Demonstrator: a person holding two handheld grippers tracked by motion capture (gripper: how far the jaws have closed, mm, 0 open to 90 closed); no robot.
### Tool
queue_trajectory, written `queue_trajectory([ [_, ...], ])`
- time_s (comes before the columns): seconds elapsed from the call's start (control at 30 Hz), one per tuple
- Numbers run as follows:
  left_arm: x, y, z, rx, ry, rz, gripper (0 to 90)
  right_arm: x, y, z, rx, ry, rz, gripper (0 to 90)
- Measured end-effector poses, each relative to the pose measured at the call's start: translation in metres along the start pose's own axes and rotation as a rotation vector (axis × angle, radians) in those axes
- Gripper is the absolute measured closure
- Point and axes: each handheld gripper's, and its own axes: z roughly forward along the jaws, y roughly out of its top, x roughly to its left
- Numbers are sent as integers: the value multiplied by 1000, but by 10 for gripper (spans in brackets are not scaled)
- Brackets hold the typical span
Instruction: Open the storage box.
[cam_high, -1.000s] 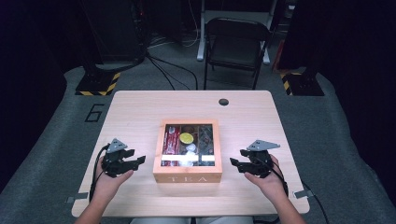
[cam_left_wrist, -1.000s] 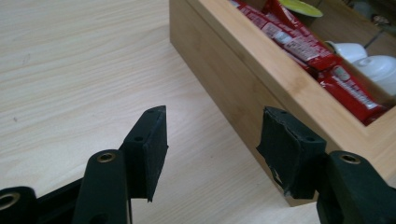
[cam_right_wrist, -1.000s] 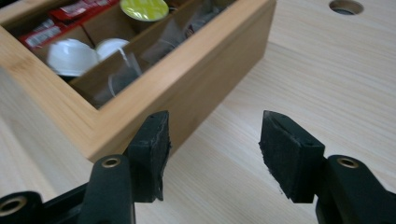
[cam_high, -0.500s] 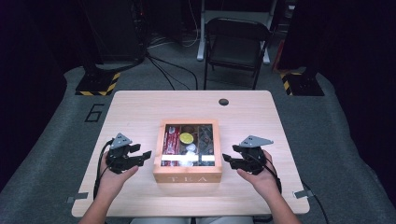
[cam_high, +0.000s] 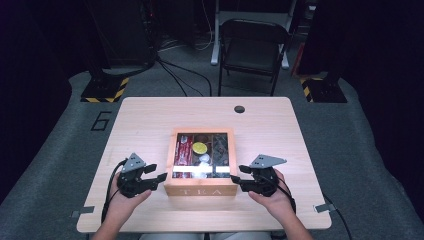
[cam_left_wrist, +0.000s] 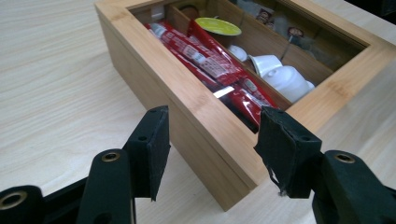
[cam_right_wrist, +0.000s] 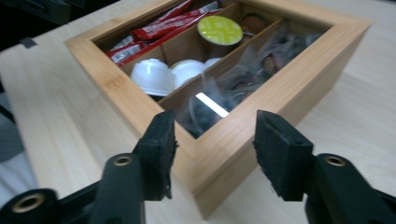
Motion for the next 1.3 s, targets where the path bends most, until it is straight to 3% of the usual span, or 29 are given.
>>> queue_trajectory([
  [0.07,-2,1,1,-3,-27,-4,405,2,0,4,8,21,3,445],
  [0.27,-9,-1,6,-5,-23,27,338,9,-2,11,33,-16,-55,385],
  [0.43,-9,-9,13,7,-35,31,310,10,-6,12,57,-29,-70,358],
  [0.6,-10,-17,22,24,-49,16,298,9,-9,16,80,-24,-82,350],
  [0.83,-13,-19,23,37,-49,43,302,7,-12,18,98,-15,-79,330],
  [1.17,-10,-20,22,18,-49,40,304,7,-15,19,112,-25,-106,325],
  [1.3,-9,-20,21,17,-53,37,307,8,-19,23,152,-32,-125,339],
])
